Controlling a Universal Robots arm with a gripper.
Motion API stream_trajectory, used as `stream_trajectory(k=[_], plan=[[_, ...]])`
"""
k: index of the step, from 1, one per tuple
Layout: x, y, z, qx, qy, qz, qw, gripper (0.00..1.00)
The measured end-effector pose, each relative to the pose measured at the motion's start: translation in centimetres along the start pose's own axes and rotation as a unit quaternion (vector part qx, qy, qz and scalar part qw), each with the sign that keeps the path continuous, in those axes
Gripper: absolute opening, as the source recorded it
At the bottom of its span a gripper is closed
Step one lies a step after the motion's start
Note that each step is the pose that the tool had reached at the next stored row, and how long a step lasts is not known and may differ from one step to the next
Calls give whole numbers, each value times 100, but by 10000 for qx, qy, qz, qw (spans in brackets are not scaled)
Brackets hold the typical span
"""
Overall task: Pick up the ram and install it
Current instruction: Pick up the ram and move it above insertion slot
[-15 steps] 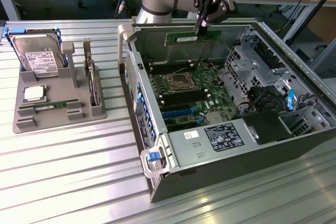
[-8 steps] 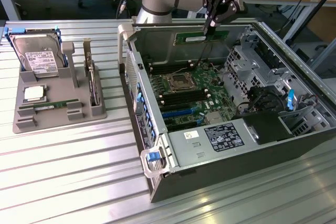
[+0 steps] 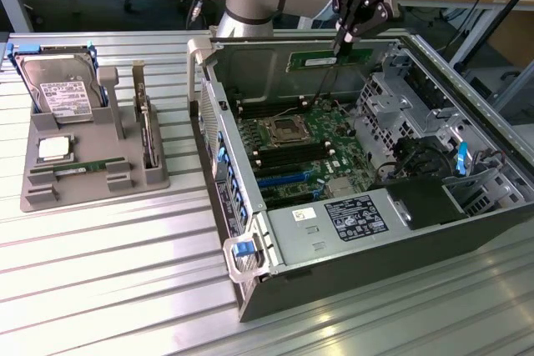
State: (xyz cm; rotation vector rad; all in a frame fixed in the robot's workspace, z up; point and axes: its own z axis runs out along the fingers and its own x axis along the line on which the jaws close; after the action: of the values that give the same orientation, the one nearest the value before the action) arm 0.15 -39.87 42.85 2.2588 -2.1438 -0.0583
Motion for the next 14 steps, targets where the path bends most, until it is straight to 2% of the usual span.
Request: stream_trajectory(k=[4, 14], plan=[[6, -114, -2, 0, -1, 0, 10000, 12], [15, -287, -7, 0, -1, 0, 10000, 12]])
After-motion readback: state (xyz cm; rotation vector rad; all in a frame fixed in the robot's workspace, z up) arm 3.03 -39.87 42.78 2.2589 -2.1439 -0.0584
